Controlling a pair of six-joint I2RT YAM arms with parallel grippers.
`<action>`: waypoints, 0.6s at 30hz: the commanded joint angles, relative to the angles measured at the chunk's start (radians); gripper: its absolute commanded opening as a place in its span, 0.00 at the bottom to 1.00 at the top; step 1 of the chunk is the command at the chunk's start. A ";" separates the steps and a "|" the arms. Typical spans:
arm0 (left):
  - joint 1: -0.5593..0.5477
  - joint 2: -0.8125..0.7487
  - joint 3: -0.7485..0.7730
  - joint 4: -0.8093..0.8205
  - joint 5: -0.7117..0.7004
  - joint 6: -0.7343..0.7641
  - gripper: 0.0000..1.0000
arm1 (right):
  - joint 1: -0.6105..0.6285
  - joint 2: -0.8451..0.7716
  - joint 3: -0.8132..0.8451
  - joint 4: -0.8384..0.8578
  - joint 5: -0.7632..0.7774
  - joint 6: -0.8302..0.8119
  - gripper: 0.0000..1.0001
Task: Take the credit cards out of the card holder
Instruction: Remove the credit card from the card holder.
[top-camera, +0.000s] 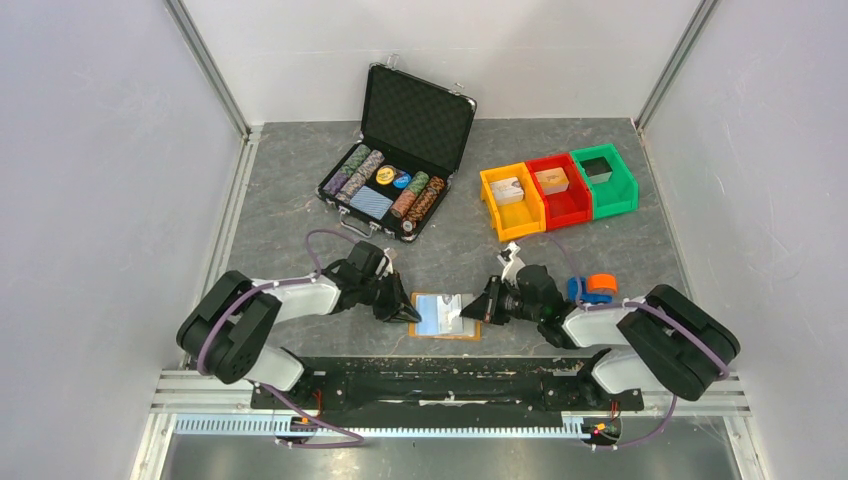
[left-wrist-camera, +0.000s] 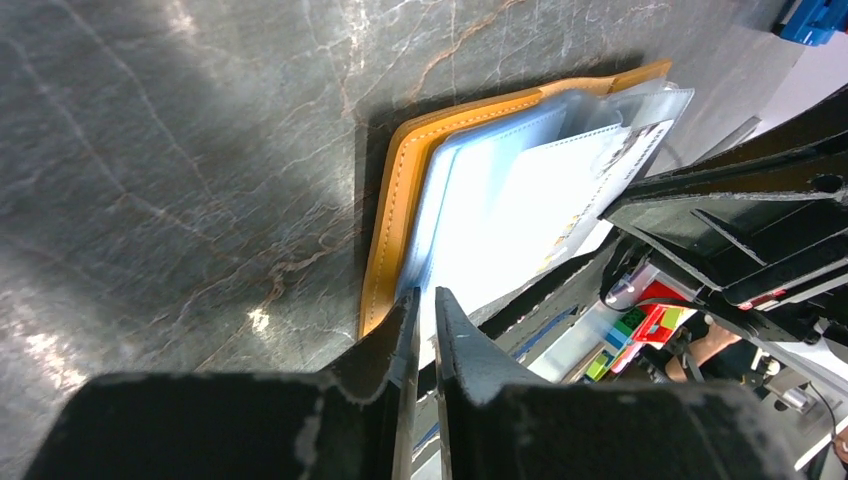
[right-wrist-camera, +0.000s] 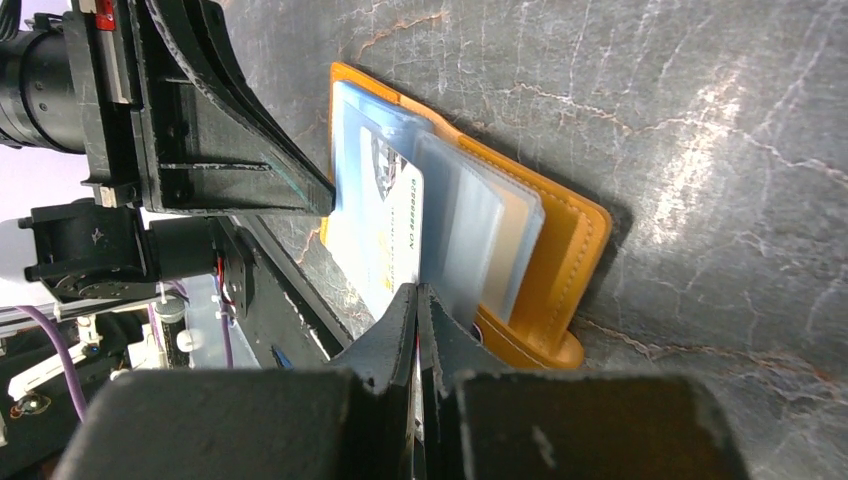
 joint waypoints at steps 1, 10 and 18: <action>-0.001 -0.021 0.019 -0.130 -0.110 0.060 0.18 | -0.010 -0.050 -0.011 -0.035 0.014 -0.028 0.00; -0.001 -0.079 0.068 -0.208 -0.138 0.061 0.28 | -0.028 -0.147 -0.010 -0.113 0.022 -0.047 0.00; -0.001 -0.172 0.128 -0.263 -0.147 0.071 0.53 | -0.039 -0.196 -0.002 -0.078 -0.029 -0.031 0.00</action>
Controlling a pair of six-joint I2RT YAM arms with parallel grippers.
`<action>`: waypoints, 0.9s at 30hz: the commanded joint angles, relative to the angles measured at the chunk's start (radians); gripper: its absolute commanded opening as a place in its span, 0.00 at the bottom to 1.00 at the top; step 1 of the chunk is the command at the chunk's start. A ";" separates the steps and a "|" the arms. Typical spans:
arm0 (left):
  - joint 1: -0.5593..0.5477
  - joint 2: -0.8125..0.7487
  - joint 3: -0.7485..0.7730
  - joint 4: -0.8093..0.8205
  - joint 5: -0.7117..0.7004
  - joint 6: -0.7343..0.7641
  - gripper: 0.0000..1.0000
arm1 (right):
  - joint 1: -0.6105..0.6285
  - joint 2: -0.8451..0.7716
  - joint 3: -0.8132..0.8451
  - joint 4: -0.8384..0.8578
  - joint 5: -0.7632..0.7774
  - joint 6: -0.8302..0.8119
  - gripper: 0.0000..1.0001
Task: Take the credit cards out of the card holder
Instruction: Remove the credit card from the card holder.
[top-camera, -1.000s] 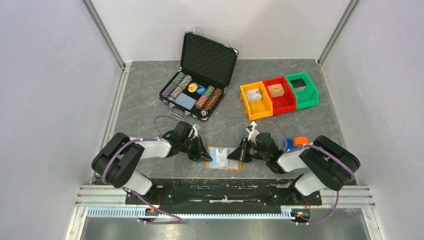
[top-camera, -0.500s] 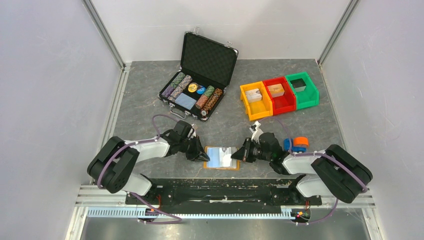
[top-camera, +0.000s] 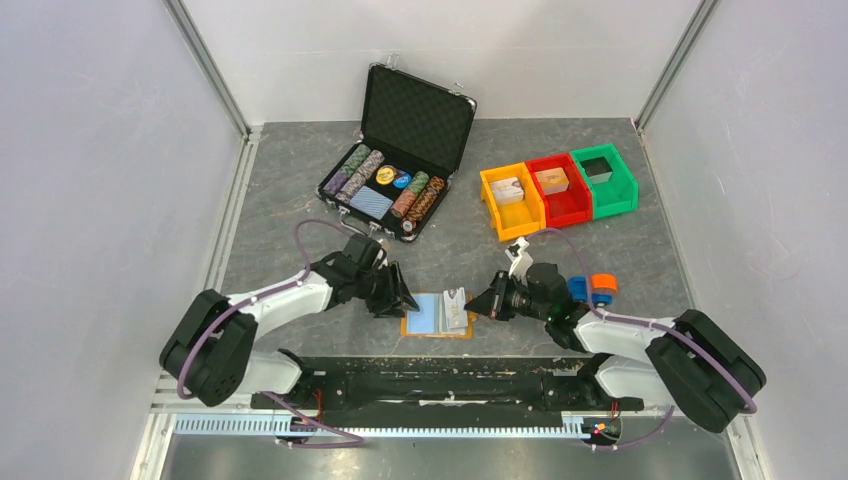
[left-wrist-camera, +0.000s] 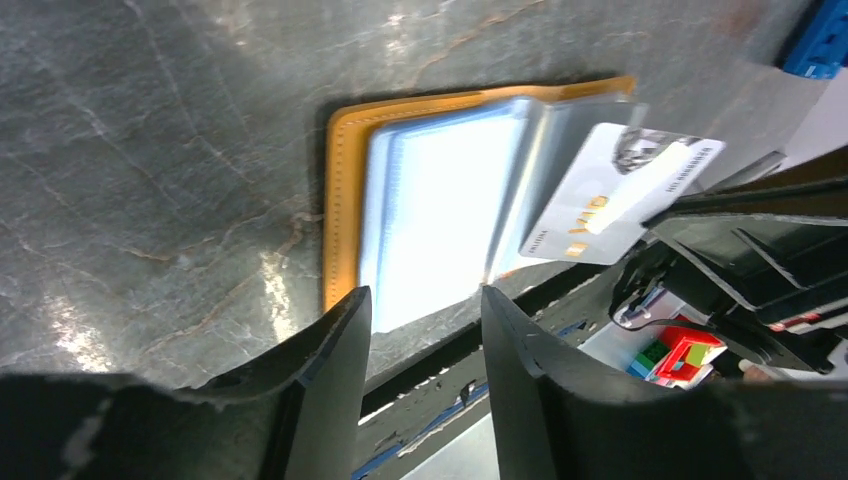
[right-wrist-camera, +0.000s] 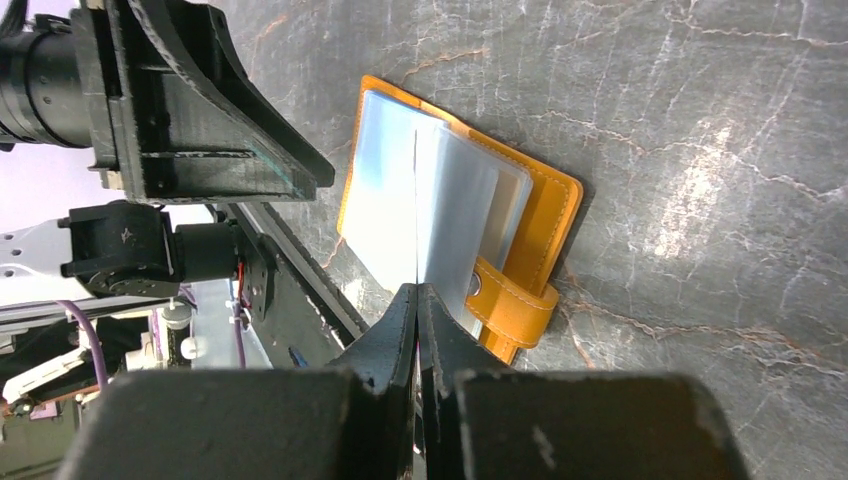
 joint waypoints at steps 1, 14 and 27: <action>-0.001 -0.067 0.060 -0.030 -0.023 0.044 0.55 | -0.008 -0.018 0.002 0.057 -0.048 0.005 0.00; -0.002 -0.097 -0.047 0.315 0.128 -0.035 0.69 | -0.008 -0.052 0.020 0.070 -0.077 0.032 0.00; -0.003 -0.066 -0.136 0.604 0.248 -0.097 0.73 | -0.007 -0.086 0.003 0.182 -0.123 0.126 0.00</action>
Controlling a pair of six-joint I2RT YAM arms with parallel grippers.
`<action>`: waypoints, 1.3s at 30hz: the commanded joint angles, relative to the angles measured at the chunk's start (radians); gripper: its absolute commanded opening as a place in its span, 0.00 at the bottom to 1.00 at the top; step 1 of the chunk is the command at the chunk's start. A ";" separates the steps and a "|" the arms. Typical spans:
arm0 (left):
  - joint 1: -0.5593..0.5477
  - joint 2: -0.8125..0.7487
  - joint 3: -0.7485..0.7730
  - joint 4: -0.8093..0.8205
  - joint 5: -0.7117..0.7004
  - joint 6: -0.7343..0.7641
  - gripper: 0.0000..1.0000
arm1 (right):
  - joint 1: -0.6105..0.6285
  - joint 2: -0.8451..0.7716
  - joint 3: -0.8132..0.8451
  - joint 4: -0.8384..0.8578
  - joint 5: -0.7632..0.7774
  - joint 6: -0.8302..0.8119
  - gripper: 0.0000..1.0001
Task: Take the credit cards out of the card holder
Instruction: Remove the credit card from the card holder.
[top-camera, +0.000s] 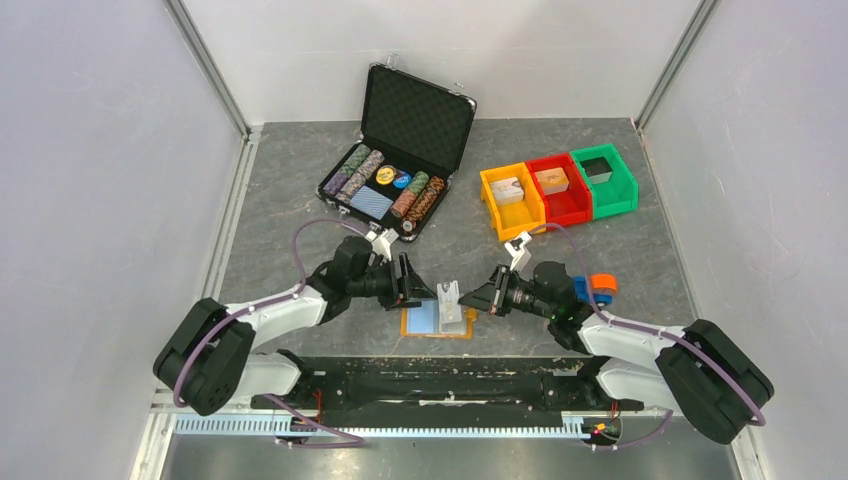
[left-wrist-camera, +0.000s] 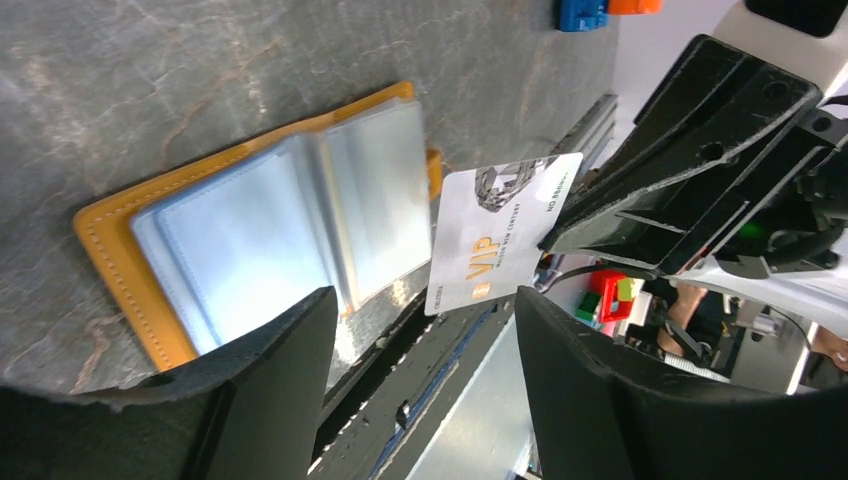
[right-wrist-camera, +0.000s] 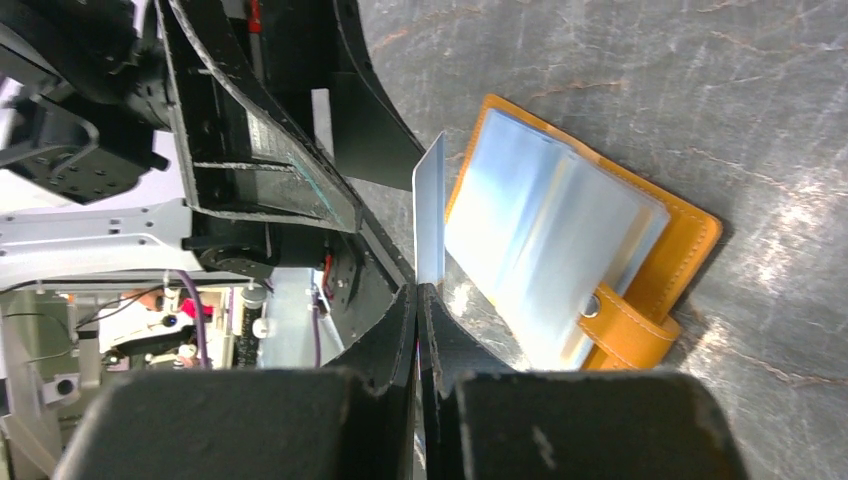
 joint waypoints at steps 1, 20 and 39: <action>-0.002 0.001 -0.028 0.208 0.081 -0.075 0.74 | -0.003 -0.025 0.003 0.096 -0.035 0.056 0.00; -0.021 0.068 -0.116 0.701 0.153 -0.331 0.43 | 0.000 -0.039 -0.048 0.217 -0.063 0.146 0.00; -0.019 -0.011 -0.069 0.431 0.247 -0.206 0.02 | -0.078 -0.130 0.208 -0.295 -0.212 -0.387 0.32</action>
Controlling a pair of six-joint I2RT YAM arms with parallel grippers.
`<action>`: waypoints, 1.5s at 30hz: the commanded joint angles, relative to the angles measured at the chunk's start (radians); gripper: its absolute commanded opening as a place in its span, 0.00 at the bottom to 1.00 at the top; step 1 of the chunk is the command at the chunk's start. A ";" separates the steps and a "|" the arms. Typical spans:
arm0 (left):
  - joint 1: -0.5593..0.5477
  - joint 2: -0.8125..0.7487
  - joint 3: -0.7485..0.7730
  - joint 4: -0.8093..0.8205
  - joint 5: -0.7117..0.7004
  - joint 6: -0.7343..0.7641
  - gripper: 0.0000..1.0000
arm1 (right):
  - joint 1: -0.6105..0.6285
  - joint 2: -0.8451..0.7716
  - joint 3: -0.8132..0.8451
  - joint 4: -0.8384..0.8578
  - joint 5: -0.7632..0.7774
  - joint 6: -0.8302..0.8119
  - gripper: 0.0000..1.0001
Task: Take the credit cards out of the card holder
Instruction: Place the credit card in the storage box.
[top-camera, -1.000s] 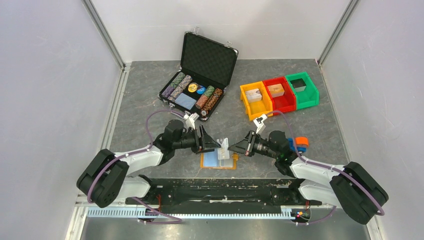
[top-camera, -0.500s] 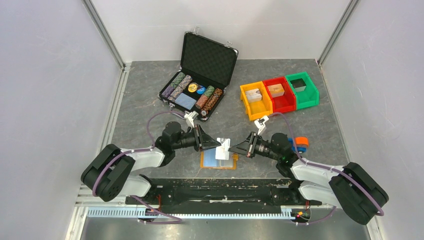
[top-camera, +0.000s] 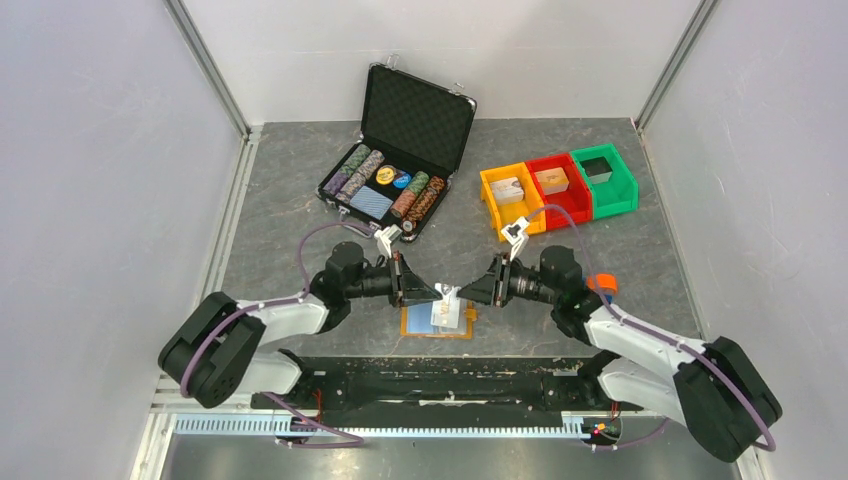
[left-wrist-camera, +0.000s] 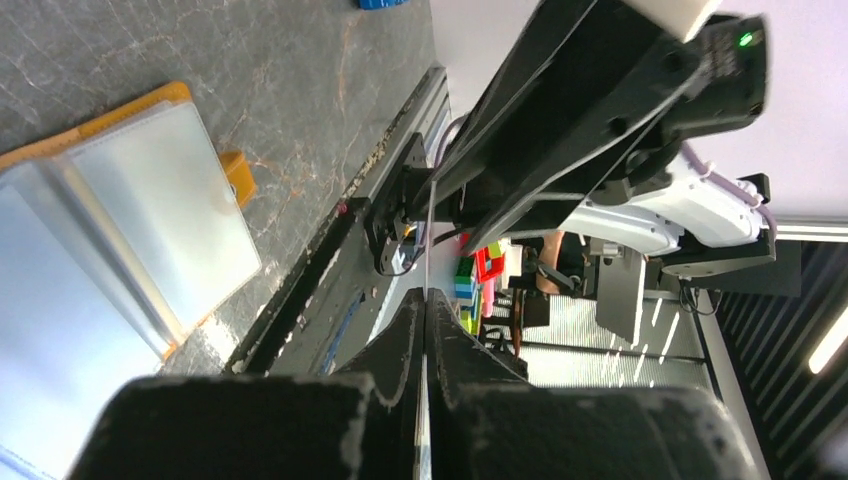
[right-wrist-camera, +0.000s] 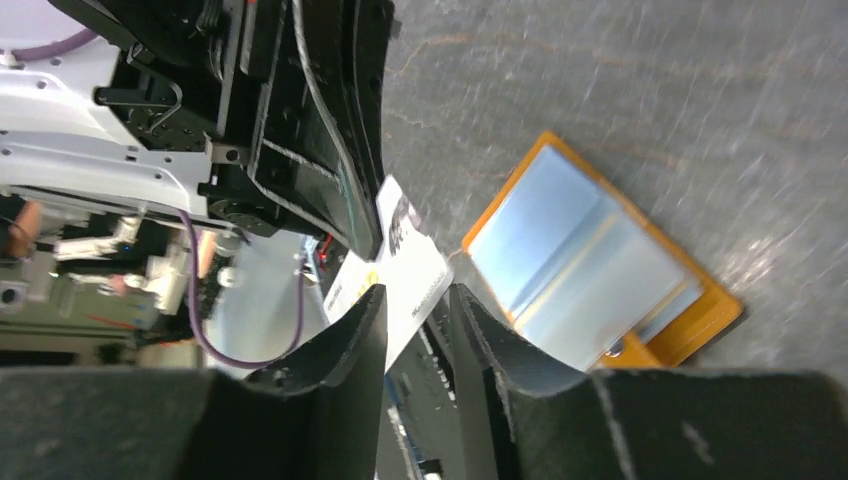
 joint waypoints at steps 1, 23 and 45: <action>-0.003 -0.091 0.049 -0.199 0.059 0.122 0.02 | -0.047 -0.061 0.165 -0.276 -0.075 -0.295 0.34; -0.012 -0.171 0.112 -0.349 0.187 0.220 0.02 | -0.061 0.105 0.259 -0.215 -0.441 -0.304 0.49; -0.011 -0.208 0.285 -0.808 0.040 0.470 0.83 | -0.068 0.109 0.218 -0.055 -0.330 -0.148 0.00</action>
